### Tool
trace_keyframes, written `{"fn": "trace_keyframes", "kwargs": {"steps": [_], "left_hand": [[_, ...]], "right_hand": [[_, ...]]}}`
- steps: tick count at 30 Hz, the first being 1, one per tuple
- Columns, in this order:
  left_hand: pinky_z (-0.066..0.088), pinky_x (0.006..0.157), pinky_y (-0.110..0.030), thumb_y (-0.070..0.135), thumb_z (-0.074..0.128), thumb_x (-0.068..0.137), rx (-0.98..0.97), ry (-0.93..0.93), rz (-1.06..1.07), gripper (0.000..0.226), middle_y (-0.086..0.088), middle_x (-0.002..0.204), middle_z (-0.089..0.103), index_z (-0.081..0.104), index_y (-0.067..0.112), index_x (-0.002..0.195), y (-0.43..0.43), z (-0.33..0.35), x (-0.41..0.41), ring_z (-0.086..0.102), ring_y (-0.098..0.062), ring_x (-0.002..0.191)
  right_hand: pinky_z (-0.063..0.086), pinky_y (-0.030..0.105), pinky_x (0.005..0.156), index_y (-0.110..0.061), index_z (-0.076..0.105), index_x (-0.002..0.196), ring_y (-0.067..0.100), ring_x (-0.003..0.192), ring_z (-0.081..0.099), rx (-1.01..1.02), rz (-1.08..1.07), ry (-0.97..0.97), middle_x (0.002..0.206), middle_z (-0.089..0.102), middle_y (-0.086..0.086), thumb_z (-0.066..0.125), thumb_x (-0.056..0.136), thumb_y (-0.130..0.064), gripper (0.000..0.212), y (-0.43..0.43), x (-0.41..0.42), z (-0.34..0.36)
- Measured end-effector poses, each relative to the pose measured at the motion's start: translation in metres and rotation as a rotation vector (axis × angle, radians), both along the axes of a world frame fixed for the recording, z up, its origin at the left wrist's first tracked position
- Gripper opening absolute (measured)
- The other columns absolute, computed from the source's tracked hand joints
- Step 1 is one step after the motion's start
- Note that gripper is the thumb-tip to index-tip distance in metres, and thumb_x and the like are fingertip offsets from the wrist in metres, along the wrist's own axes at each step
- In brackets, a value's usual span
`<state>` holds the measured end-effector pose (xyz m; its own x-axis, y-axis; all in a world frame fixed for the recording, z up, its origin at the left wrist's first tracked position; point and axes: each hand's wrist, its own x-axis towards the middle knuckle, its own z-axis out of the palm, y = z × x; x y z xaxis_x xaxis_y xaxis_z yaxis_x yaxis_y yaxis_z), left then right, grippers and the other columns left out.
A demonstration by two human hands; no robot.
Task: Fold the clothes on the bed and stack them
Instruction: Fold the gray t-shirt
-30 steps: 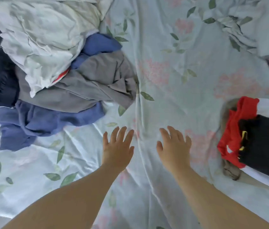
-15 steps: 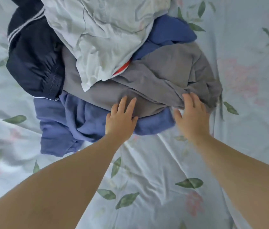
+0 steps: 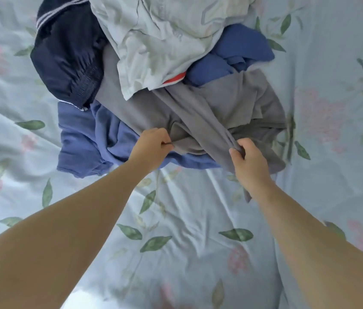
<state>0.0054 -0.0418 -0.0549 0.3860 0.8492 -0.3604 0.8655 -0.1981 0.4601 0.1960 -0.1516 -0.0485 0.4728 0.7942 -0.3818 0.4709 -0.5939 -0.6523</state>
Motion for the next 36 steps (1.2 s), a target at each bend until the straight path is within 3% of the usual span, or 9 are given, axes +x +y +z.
{"fn": "trace_keyframes", "kwargs": {"steps": [3, 5, 11, 14, 18, 20, 26, 32, 36], "left_hand": [[0.045, 0.073, -0.032, 0.02, 0.045, 0.097, -0.252, 0.066, -0.061, 0.017, -0.004, 0.101, 0.061, 0.059, 0.014, 0.104, -0.047, 0.033, -0.005, 0.056, -0.024, 0.088], [0.045, 0.067, -0.03, 0.027, 0.044, 0.097, -0.388, -0.025, 0.07, 0.015, -0.003, 0.097, 0.059, 0.057, 0.021, 0.101, -0.078, 0.057, -0.001, 0.055, -0.022, 0.084], [0.05, 0.082, -0.033, 0.042, 0.045, 0.098, -0.696, -0.778, 0.794, 0.029, 0.001, 0.102, 0.066, 0.058, 0.017, 0.106, -0.137, 0.142, 0.051, 0.064, -0.014, 0.095], [0.051, 0.087, -0.038, 0.033, 0.05, 0.097, -0.815, -0.964, 0.929, 0.021, -0.006, 0.098, 0.064, 0.058, 0.014, 0.096, -0.158, 0.178, 0.078, 0.064, -0.019, 0.092], [0.054, 0.061, -0.021, 0.005, 0.052, 0.094, -0.77, -0.917, 0.865, 0.004, -0.008, 0.084, 0.059, 0.051, 0.009, 0.093, -0.193, 0.215, 0.11, 0.061, -0.015, 0.073], [0.054, 0.056, -0.02, -0.002, 0.052, 0.092, -0.746, -0.947, 0.832, 0.016, -0.009, 0.078, 0.059, 0.05, 0.013, 0.095, -0.213, 0.234, 0.12, 0.061, -0.014, 0.064], [0.048, 0.068, -0.021, 0.008, 0.056, 0.093, -0.575, -0.888, 0.422, 0.018, -0.004, 0.094, 0.061, 0.056, 0.015, 0.11, -0.26, 0.283, 0.136, 0.06, -0.013, 0.075], [0.045, 0.079, -0.013, 0.023, 0.063, 0.088, -0.391, -0.937, 0.086, 0.023, 0.009, 0.114, 0.058, 0.055, 0.032, 0.107, -0.276, 0.319, 0.13, 0.054, -0.001, 0.107], [0.044, 0.093, -0.022, 0.05, 0.073, 0.06, -0.185, -0.931, -0.006, 0.052, 0.012, 0.121, 0.052, 0.051, 0.038, 0.106, -0.28, 0.322, 0.116, 0.05, -0.002, 0.112]], "right_hand": [[0.031, 0.023, 0.063, -0.018, 0.048, 0.099, 0.011, 0.07, 0.045, 0.081, -0.001, 0.109, 0.076, 0.048, -0.008, 0.044, 0.099, -0.02, 0.004, -0.037, -0.003, 0.038], [0.03, 0.022, 0.062, -0.023, 0.045, 0.099, 0.006, 0.07, 0.045, 0.106, 0.035, 0.147, 0.077, 0.047, -0.014, 0.043, 0.1, -0.021, 0.003, -0.061, 0.003, 0.066], [0.034, 0.014, 0.057, -0.02, 0.051, 0.096, 0.006, 0.067, 0.047, 0.168, 0.085, 0.14, 0.074, 0.05, -0.005, 0.046, 0.098, -0.02, 0.005, -0.123, 0.027, 0.146], [0.034, 0.015, 0.058, -0.019, 0.053, 0.091, 0.009, 0.065, 0.047, 0.203, 0.1, 0.128, 0.071, 0.05, -0.004, 0.05, 0.097, -0.019, 0.007, -0.154, 0.038, 0.182], [0.035, 0.012, 0.059, -0.019, 0.055, 0.084, 0.007, 0.064, 0.048, 0.224, 0.084, 0.086, 0.072, 0.054, -0.003, 0.053, 0.095, -0.018, 0.011, -0.194, 0.059, 0.228], [0.035, 0.014, 0.059, -0.015, 0.058, 0.083, 0.009, 0.065, 0.05, 0.235, 0.035, 0.096, 0.073, 0.058, 0.0, 0.054, 0.094, -0.016, 0.012, -0.213, 0.072, 0.249], [0.036, 0.03, 0.063, 0.005, 0.057, 0.085, 0.019, 0.069, 0.047, 0.281, -0.099, 0.195, 0.073, 0.051, 0.009, 0.053, 0.095, -0.017, 0.024, -0.232, 0.093, 0.294], [0.05, 0.044, 0.088, -0.01, 0.064, 0.087, 0.026, 0.088, 0.063, 0.398, -0.271, 0.516, 0.096, 0.066, 0.017, 0.053, 0.096, -0.018, 0.016, -0.219, 0.085, 0.334], [0.054, 0.038, 0.072, -0.006, 0.061, 0.088, 0.027, 0.083, 0.062, 0.461, -0.507, 0.784, 0.094, 0.064, 0.018, 0.05, 0.097, -0.018, 0.019, -0.203, 0.086, 0.358]]}}
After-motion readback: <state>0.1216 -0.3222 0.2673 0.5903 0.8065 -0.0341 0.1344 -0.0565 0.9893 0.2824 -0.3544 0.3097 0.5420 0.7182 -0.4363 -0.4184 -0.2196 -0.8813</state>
